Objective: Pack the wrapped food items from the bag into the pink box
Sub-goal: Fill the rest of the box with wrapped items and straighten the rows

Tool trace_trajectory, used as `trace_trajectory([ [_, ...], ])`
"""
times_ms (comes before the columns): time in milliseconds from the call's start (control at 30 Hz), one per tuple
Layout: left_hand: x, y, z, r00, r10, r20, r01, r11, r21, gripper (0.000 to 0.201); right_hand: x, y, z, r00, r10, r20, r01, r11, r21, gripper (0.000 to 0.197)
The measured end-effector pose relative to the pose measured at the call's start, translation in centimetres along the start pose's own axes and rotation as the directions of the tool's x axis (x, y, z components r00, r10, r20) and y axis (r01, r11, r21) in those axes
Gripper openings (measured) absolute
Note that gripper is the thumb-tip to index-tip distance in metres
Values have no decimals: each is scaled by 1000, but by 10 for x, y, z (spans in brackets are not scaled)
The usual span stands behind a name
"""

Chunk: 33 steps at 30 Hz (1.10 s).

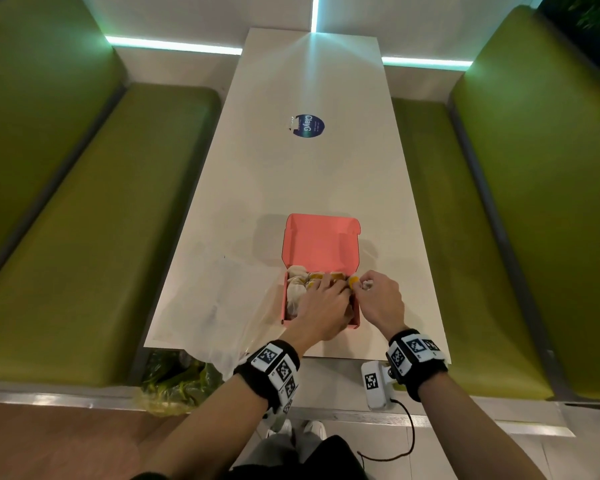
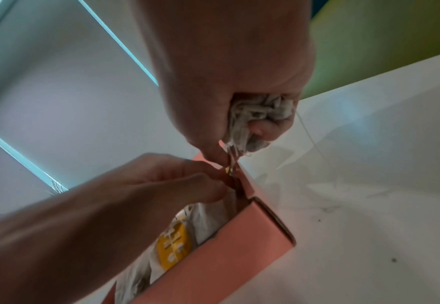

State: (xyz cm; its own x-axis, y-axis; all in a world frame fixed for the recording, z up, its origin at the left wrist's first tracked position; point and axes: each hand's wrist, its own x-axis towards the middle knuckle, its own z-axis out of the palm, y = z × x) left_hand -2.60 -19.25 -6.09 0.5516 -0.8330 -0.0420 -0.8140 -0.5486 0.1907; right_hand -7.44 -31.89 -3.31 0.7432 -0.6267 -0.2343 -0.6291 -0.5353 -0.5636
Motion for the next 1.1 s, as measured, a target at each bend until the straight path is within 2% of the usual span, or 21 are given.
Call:
trace_trajectory([
  [133, -2, 0, -3, 997, -17, -76, 9, 995, -104, 29, -2, -1, -6, 1000, 7, 1, -7, 998, 58, 22],
  [233, -4, -2, -7, 985, -67, -159, 38, 983, -177, 22, -7, -6, -18, 998, 27, -60, -18, 989, 149, 28],
  [300, -8, -2, -15, 970, -103, -219, 52, 973, -225, 20, -9, -9, -25, 993, 10, -116, 27, 950, 312, 33],
  [367, -12, -1, -28, 945, -145, -294, 50, 950, -307, 22, -12, -14, -32, 992, 38, -124, 37, 832, 554, 37],
  [433, -16, 1, -45, 917, -203, -342, 48, 910, -411, 29, -15, -24, -38, 997, 72, -2, -48, 684, 728, 40],
  [500, -17, 0, -59, 896, -273, -350, 52, 849, -526, 29, -18, -33, -42, 990, 16, 137, -125, 525, 842, 44],
  [567, -15, -1, -71, 891, -298, -343, 35, 797, -603, 30, -21, -42, -42, 977, -76, 200, -146, 448, 882, 45],
  [733, -11, -11, -85, 919, -300, -254, 36, 707, -706, 21, -29, -59, -37, 950, -162, 266, -178, 419, 890, 40],
  [833, -12, -15, -89, 904, -353, -241, 33, 620, -784, 6, -29, -61, -33, 938, -172, 301, -198, 445, 873, 35],
  [967, -17, -16, -94, 877, -429, -214, 26, 488, -873, 11, -29, -57, -24, 912, -136, 387, -295, 437, 850, 49],
  [1100, -21, -14, -95, 851, -484, -203, 34, 437, -899, 9, -32, -59, -23, 908, -92, 409, -341, 405, 848, 39],
])
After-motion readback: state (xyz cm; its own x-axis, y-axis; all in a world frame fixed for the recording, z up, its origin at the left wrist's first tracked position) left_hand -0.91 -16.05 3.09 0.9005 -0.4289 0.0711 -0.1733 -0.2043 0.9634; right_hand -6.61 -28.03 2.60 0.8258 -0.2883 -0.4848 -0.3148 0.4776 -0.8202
